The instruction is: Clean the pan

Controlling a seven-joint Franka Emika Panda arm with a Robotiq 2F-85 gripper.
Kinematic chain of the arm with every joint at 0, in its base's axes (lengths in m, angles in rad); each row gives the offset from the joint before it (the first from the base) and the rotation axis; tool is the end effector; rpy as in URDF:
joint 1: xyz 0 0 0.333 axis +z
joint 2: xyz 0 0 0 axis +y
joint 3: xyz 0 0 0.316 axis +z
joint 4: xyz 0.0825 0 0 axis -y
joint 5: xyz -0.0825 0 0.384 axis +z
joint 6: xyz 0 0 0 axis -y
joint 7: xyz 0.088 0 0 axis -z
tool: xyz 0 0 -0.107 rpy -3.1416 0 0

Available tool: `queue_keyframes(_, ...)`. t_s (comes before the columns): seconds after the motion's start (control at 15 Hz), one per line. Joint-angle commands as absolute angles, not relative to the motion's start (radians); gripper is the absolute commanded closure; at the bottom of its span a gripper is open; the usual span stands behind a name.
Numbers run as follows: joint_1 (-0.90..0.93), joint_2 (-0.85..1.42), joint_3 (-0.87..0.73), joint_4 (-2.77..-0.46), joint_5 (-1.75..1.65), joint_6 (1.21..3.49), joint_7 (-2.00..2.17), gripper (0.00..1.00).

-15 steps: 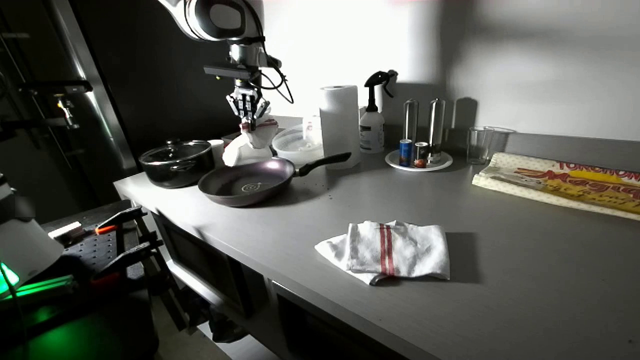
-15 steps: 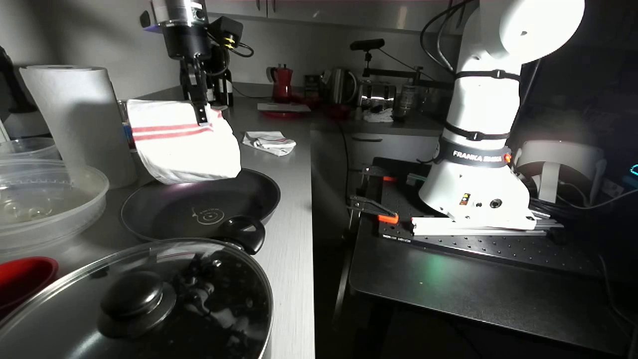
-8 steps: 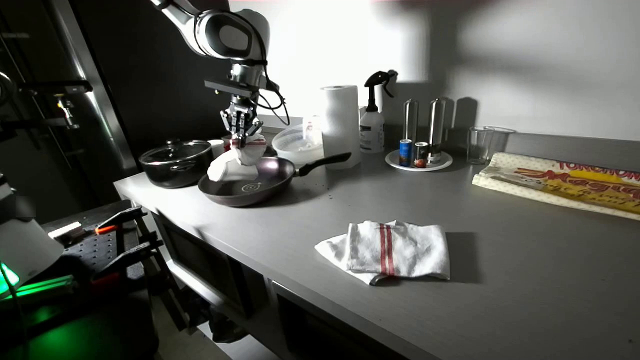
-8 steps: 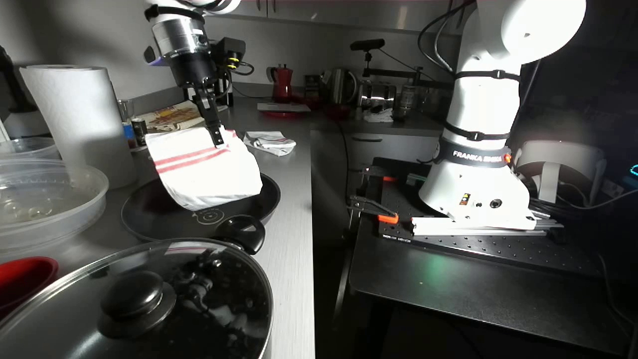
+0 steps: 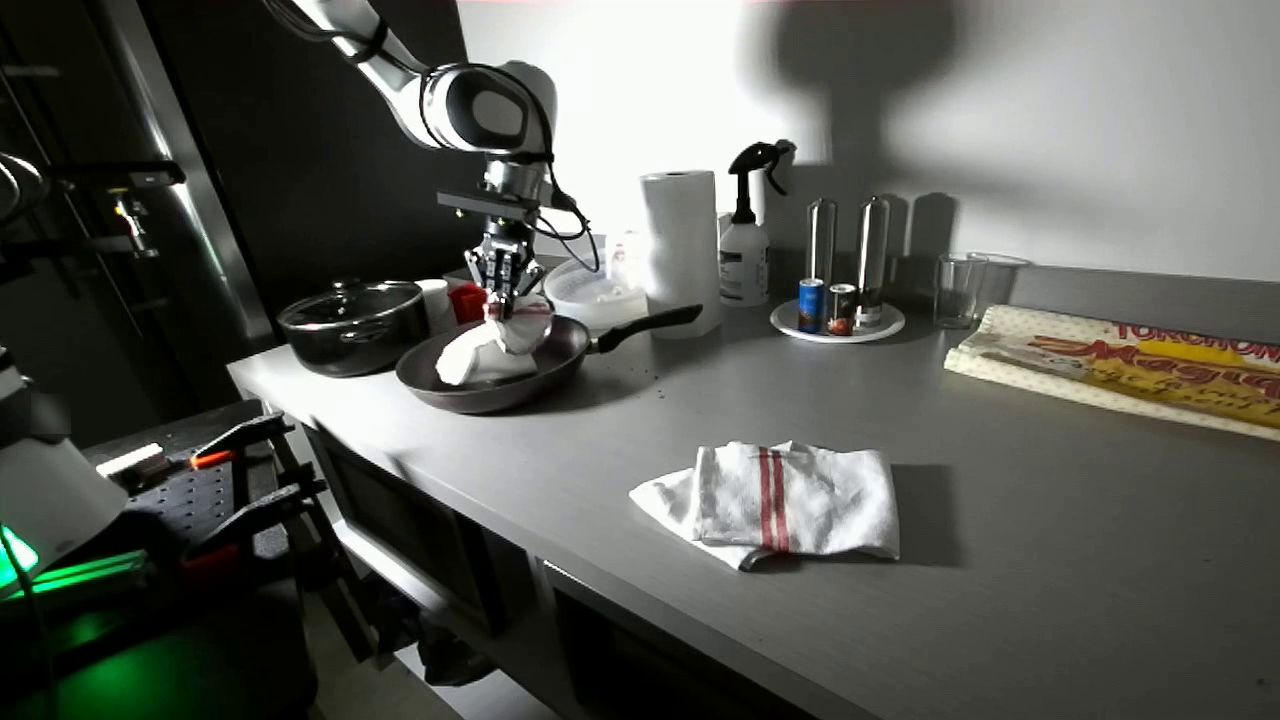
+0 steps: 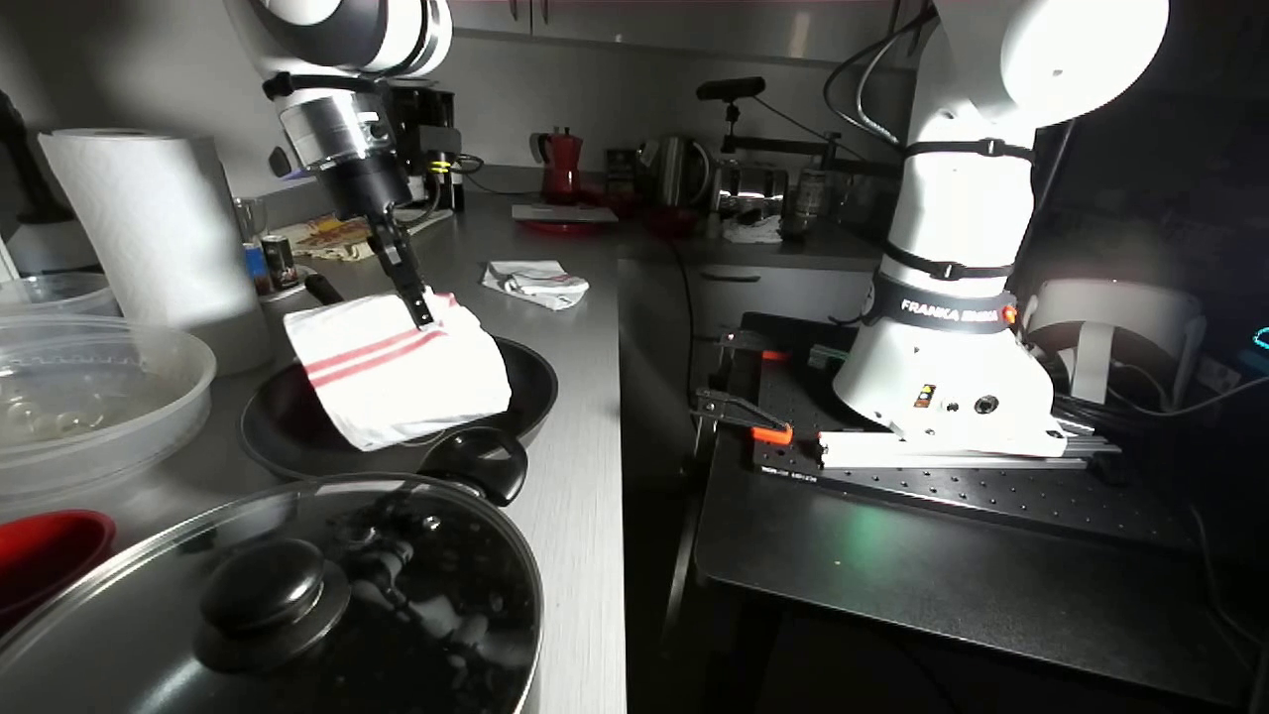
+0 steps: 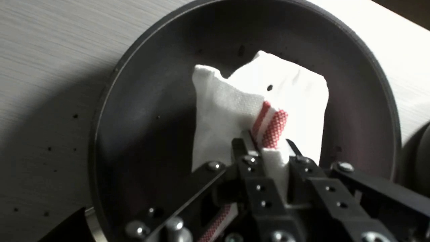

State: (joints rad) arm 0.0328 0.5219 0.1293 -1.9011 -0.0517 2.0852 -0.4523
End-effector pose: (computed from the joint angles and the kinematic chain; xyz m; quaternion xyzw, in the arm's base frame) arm 0.5850 0.0913 0.2032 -0.9359 -0.3108 0.1619 0.0368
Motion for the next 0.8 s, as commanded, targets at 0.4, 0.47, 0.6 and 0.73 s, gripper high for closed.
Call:
queue_keyframes(0.4,0.113,0.653,0.082,-1.841,-0.181,2.351,-0.221,0.96)
queue_keyframes(0.47,0.115,0.665,0.079,-1.838,-0.184,2.361,-0.213,0.96)
queue_keyframes(0.6,0.107,0.676,0.084,-1.847,-0.178,2.383,-0.224,0.96)
queue_keyframes(0.73,0.092,0.663,0.097,-1.864,-0.159,2.368,-0.246,0.84)
